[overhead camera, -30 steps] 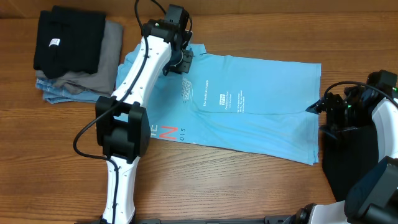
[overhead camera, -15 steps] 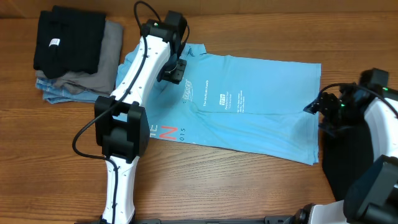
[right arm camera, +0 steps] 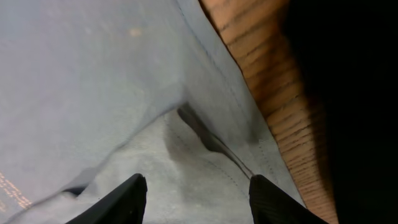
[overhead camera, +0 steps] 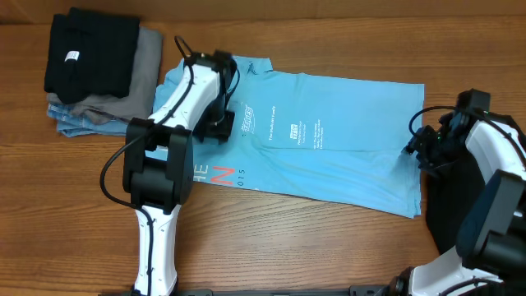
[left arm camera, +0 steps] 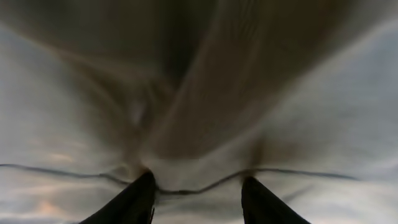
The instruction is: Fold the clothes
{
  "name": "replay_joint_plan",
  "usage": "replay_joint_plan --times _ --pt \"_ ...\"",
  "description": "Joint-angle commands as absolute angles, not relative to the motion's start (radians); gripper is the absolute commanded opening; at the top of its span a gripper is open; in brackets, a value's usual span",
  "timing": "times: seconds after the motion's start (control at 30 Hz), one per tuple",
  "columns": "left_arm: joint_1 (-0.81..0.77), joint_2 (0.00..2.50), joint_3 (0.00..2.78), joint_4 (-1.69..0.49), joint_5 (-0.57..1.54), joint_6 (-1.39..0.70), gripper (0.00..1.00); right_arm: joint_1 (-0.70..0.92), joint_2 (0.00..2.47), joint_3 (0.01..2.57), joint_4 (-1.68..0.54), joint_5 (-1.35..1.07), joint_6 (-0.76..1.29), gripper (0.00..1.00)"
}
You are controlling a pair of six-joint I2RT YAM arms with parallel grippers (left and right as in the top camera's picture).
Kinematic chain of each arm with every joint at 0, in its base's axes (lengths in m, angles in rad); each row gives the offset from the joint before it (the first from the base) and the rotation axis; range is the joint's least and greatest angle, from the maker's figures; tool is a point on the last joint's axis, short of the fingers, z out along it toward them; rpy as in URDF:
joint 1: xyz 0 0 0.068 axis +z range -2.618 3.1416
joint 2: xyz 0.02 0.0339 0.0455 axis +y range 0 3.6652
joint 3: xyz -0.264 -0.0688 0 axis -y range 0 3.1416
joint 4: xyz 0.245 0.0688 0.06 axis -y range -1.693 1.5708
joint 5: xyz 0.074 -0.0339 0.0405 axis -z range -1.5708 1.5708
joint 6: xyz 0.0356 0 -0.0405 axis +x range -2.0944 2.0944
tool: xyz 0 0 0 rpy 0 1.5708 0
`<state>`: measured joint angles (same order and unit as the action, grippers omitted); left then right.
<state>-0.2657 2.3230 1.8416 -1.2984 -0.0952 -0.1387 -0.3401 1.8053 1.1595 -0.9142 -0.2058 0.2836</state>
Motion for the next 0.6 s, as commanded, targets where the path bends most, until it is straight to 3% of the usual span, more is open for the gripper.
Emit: replay_joint_plan --times 0.0,0.3,0.47,0.57 --pt "-0.252 2.323 1.785 -1.268 -0.104 -0.166 0.48 -0.339 1.811 1.147 -0.910 -0.210 0.279 0.57" --pt "-0.229 2.323 1.776 -1.224 -0.103 -0.207 0.52 -0.339 1.811 1.065 -0.861 -0.221 0.278 0.51" --pt "-0.216 2.323 1.776 -1.238 -0.115 -0.206 0.52 -0.344 1.811 1.051 -0.809 -0.217 0.292 0.29" --pt "-0.196 2.323 1.775 -1.252 -0.142 -0.206 0.51 -0.349 1.811 1.051 -0.748 -0.164 0.341 0.21"
